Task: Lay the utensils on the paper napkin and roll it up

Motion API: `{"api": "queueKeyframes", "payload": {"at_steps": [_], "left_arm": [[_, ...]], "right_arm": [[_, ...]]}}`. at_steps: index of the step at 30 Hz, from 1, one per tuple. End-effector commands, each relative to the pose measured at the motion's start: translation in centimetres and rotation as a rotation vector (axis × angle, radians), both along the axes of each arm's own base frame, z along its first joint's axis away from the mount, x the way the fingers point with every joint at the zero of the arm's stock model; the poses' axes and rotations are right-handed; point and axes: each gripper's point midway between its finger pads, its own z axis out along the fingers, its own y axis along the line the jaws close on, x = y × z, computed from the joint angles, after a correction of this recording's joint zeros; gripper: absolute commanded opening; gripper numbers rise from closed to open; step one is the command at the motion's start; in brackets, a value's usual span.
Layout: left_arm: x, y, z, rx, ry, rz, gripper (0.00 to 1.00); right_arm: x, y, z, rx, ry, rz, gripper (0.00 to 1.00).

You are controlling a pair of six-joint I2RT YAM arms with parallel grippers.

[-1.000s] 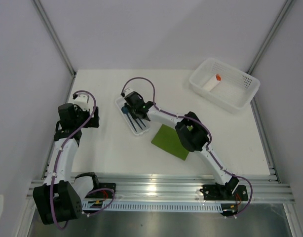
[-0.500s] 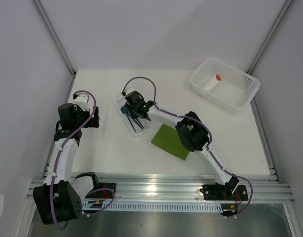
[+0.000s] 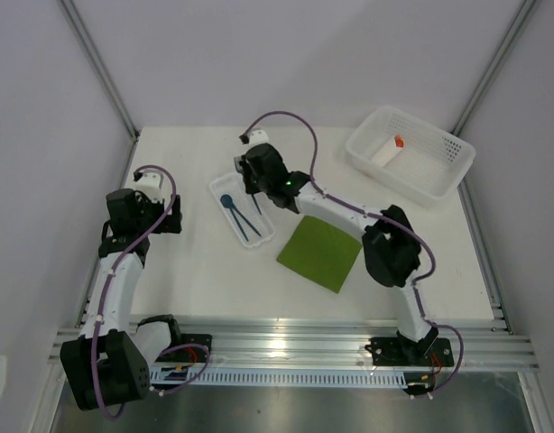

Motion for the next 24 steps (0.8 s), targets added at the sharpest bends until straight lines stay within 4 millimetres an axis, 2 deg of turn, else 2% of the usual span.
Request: {"api": "queueKeyframes", "payload": {"at_steps": [1, 2, 3, 4, 5, 6, 8, 9, 10, 12, 13, 18, 22, 24], "left_arm": [[0.0, -0.2, 0.4, 0.004, -0.016, -0.031, 0.99], [0.0, -0.3, 0.3, 0.003, -0.012, -0.034, 1.0], [-0.1, -0.3, 0.2, 0.0, -0.008, -0.038, 0.99], [-0.1, -0.4, 0.1, -0.003, -0.008, -0.044, 0.99], [-0.1, -0.5, 0.1, -0.003, -0.007, -0.048, 1.0], [0.0, -0.5, 0.1, -0.007, -0.005, -0.05, 0.99], [0.0, -0.6, 0.1, -0.009, -0.007, -0.053, 0.99], [0.0, -0.6, 0.0, -0.009, -0.006, -0.053, 0.99], [0.1, -0.6, 0.3, -0.009, -0.01, -0.053, 0.99], [0.0, -0.6, 0.1, -0.01, -0.003, -0.051, 1.0], [0.0, -0.6, 0.1, -0.01, -0.003, -0.05, 1.0], [-0.2, -0.5, 0.2, -0.004, -0.006, -0.046, 0.99], [-0.2, -0.5, 0.2, -0.003, -0.006, -0.046, 0.99], [-0.2, -0.5, -0.1, -0.006, 0.002, -0.048, 1.0]], "right_arm": [[-0.3, -4.7, 6.7, 0.111, -0.089, -0.151, 0.0], [-1.2, -6.5, 9.2, 0.148, -0.125, -0.172, 0.0], [-2.4, -8.9, 5.1, 0.069, -0.075, -0.203, 0.0], [-2.7, -10.7, 4.2, 0.055, -0.053, -0.24, 0.0], [-3.8, -12.5, 4.0, 0.043, -0.034, -0.261, 0.0], [-5.2, -14.4, 0.5, -0.017, 0.022, -0.279, 0.0], [-6.8, -16.1, -1.8, -0.037, 0.067, -0.298, 0.0], [-7.6, -16.7, -2.3, -0.035, 0.08, -0.298, 0.0], [-8.8, -17.9, -4.7, -0.066, 0.121, -0.31, 0.0], [-9.2, -18.6, -5.7, -0.032, 0.15, -0.324, 0.0], [-9.9, -19.5, -7.2, -0.047, 0.176, -0.333, 0.0], [-9.5, -20.8, -8.8, -0.041, 0.18, -0.363, 0.0], [-9.4, -21.1, -9.8, -0.077, 0.183, -0.349, 0.0], [-8.9, -20.4, -9.8, -0.063, 0.177, -0.337, 0.0]]}}
